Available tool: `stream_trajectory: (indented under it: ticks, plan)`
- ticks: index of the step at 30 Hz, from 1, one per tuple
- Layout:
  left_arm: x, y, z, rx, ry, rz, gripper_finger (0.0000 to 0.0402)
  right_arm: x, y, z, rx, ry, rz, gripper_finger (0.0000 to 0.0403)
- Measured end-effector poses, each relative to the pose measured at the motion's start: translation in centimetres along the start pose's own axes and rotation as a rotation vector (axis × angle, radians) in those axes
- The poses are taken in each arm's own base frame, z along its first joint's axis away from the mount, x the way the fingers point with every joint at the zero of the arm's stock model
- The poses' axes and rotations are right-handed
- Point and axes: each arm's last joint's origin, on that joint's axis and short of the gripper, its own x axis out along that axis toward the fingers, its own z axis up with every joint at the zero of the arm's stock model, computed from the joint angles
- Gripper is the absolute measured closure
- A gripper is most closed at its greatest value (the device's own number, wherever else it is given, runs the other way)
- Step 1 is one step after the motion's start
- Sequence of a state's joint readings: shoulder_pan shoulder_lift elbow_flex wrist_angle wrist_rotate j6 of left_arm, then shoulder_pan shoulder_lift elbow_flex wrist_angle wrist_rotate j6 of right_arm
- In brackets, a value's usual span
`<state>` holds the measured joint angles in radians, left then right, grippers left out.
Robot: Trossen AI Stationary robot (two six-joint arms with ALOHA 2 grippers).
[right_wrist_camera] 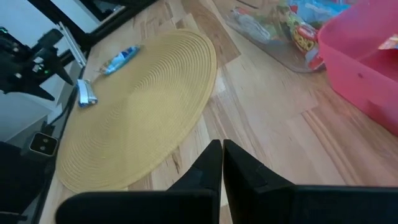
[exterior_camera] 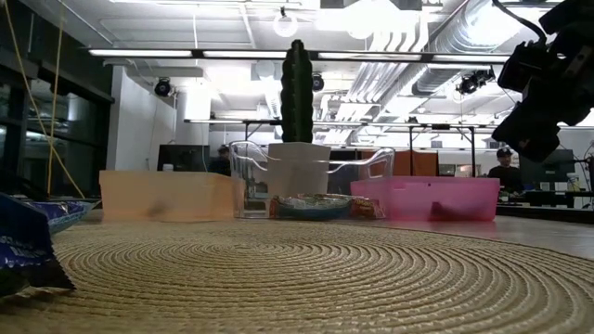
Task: Pick and place Granola Bars by type
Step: Put the blue granola bar into the orange bin
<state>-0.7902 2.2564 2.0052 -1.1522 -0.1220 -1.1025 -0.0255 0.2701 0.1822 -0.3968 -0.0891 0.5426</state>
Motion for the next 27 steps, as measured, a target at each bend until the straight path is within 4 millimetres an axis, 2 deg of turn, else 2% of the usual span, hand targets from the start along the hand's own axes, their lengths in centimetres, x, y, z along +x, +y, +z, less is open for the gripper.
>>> stream_trajectory:
  ticks: [15,27]
  plan:
    - [2.8,0.4,0.6,-0.073,-0.023,0.094,0.0149,0.0,0.0,0.0,0.0,0.0,0.001,0.0402]
    - [4.3,0.0,0.8,-0.061,0.007,0.071,0.015,0.0,0.1,0.0,-0.001,0.01,0.023,0.0402]
